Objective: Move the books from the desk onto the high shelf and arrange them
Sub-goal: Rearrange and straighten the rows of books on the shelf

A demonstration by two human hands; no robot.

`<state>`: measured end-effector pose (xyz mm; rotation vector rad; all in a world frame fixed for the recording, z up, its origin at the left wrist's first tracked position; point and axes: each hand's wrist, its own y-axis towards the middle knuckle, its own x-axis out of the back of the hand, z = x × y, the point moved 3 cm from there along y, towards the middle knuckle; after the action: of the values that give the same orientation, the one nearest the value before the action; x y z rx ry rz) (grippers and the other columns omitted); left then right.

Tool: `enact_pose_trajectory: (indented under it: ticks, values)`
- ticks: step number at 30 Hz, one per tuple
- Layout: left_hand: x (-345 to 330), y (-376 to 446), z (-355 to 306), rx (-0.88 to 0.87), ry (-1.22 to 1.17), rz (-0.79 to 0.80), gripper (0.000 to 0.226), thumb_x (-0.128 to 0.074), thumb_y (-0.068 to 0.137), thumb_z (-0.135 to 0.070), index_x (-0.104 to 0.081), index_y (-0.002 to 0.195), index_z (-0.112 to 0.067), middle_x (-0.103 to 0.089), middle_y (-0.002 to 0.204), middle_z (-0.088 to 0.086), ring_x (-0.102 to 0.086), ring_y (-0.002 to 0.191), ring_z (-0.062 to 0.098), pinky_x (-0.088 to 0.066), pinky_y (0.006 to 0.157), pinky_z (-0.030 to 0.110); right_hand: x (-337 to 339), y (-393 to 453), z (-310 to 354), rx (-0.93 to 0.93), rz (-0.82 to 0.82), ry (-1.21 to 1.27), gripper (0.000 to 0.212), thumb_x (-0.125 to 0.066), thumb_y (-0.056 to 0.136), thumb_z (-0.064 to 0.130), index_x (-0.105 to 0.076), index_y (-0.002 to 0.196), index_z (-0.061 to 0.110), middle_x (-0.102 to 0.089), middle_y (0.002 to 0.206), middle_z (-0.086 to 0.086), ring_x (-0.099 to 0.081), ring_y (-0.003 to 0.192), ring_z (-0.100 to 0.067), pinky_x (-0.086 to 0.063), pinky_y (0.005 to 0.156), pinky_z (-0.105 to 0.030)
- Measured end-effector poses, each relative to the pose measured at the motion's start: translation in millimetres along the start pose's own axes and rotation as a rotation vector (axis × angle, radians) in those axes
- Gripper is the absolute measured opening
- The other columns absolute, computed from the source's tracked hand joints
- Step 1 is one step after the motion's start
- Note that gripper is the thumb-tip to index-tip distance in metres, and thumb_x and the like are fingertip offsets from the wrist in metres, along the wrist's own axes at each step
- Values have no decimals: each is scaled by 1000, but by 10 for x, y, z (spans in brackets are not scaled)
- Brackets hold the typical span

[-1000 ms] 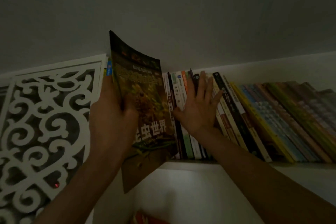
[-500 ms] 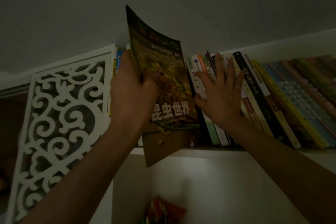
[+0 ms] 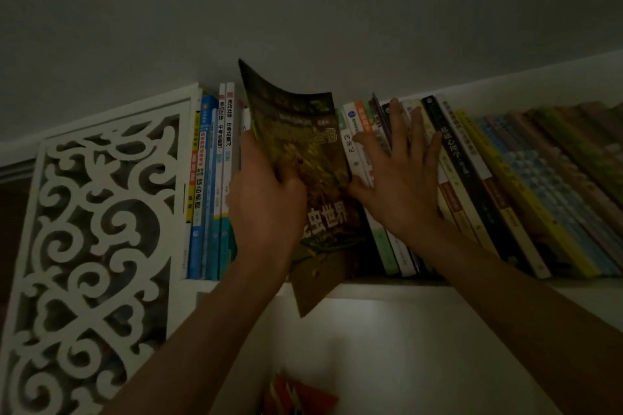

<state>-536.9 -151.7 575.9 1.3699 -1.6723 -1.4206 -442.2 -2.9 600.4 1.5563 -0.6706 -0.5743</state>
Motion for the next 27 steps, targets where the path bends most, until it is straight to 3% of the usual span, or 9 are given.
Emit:
enact_pose_trajectory:
  ticks: [6,8,9,11,13,17,20,24,27]
  values:
    - [70,-92,63,-19,17,-66,38,-43,92,-7,-43,129,-12,-50,85,-13,-50,75,-14,-40,63,0,-7,-1,1,4,0,-13,60,-59,77,41,-46,134,26,0,158,-14,5,144,-38,13,107,-53]
    - [40,-83,54,-21,12,-49,35,-43,92,-7,-43,127,-12,-53,88,-6,-54,78,-4,-49,71,13,3,2,7,-4,11,-15,61,-63,78,39,-44,135,27,3,158,-13,7,144,-37,14,107,-53]
    - [3,-76,44,-15,13,-29,32,-43,93,-8,-43,124,-13,-54,86,-6,-55,75,1,-51,67,20,7,1,10,-10,19,-13,62,-64,79,38,-44,136,27,4,158,-12,8,144,-37,14,108,-53]
    - [-111,-52,44,13,13,1,30,-43,94,-10,-42,123,-15,-51,80,-11,-55,67,-3,-48,56,16,19,4,13,-16,35,-7,62,-64,79,41,-42,136,28,5,158,-12,9,144,-37,14,108,-53]
    - [-252,-34,39,0,32,17,32,-45,94,-11,-41,126,-12,-54,83,-9,-55,68,-4,-46,55,12,36,1,12,-14,41,2,63,-63,80,43,-41,137,28,6,158,-11,10,144,-36,15,108,-52]
    - [-553,40,170,-3,118,72,37,-48,93,-15,-38,127,-9,-59,101,8,-62,80,21,-52,64,36,60,8,11,2,52,25,65,-62,81,43,-39,139,28,8,158,-10,13,144,-34,18,108,-48]
    - [-765,101,304,-26,225,132,40,-52,90,-17,-38,126,-7,-49,118,12,-57,92,25,-45,64,33,35,14,-2,9,39,12,63,-60,79,41,-41,137,27,4,158,-10,10,144,-34,17,108,-48]
    - [-859,108,334,-72,339,134,45,-50,93,-27,-36,131,-7,-41,126,12,-53,102,24,-36,64,27,3,4,-23,5,27,15,62,-50,76,48,-47,133,25,-8,157,-13,0,144,-36,12,108,-48]
    - [-729,78,416,-200,144,206,59,-43,97,-37,-19,145,-12,-33,139,9,-40,121,17,-39,86,27,33,5,-8,23,40,-9,60,-48,81,53,-46,134,26,-10,157,-12,-1,144,-36,9,110,-49]
